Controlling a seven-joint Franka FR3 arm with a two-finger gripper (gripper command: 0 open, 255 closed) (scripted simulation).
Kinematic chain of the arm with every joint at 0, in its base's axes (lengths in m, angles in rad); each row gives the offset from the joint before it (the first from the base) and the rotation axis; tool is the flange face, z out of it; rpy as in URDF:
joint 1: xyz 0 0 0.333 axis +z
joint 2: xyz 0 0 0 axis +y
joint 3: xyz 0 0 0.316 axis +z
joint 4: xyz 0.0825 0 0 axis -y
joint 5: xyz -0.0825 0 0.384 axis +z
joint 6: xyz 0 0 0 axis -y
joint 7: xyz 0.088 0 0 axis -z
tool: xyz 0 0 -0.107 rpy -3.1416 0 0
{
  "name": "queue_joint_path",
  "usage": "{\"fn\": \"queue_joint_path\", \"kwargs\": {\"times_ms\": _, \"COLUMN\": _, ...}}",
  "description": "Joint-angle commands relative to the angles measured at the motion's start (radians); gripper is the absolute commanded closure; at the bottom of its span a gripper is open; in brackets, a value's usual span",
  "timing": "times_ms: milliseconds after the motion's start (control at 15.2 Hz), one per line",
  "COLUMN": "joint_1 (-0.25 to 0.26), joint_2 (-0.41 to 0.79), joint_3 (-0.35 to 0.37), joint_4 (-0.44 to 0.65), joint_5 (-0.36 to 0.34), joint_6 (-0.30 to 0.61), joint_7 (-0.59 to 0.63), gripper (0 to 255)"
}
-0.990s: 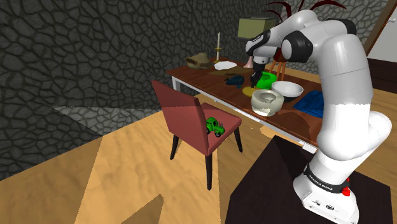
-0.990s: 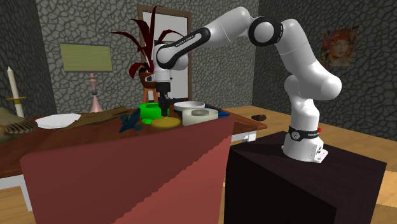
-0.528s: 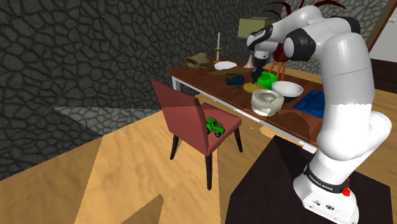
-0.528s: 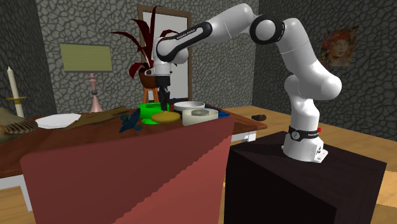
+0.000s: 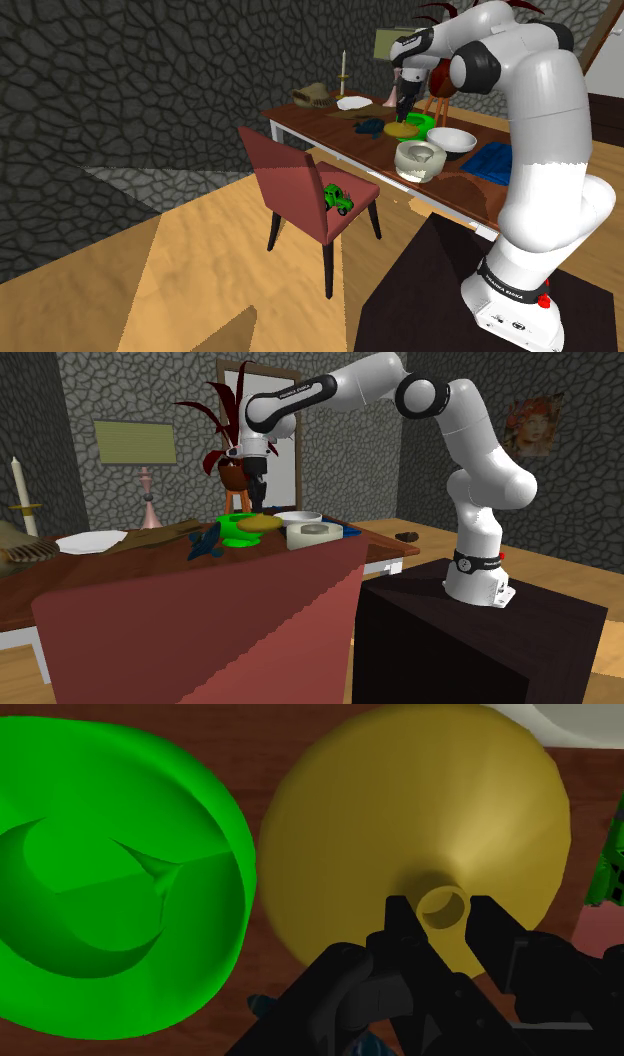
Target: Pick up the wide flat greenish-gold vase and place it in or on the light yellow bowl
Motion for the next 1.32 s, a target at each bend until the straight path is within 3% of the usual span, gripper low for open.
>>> {"fn": "queue_joint_path", "kwargs": {"times_ms": 0, "joint_1": -0.001, "joint_2": -0.006, "joint_3": -0.002, "joint_4": 0.017, "joint_5": -0.004, "joint_6": -0.022, "joint_7": 0.004, "gripper": 255}}
{"fn": "queue_joint_path", "kwargs": {"times_ms": 1122, "joint_1": -0.032, "joint_2": -0.011, "joint_3": -0.010, "joint_4": 0.236, "joint_5": -0.015, "joint_6": -0.239, "joint_7": 0.036, "gripper": 255}}
{"fn": "queue_joint_path", "kwargs": {"times_ms": 1254, "joint_1": 0.016, "joint_2": -0.119, "joint_3": -0.026, "joint_4": 0.091, "joint_5": -0.055, "joint_6": -0.196, "joint_7": 0.040, "gripper": 255}}
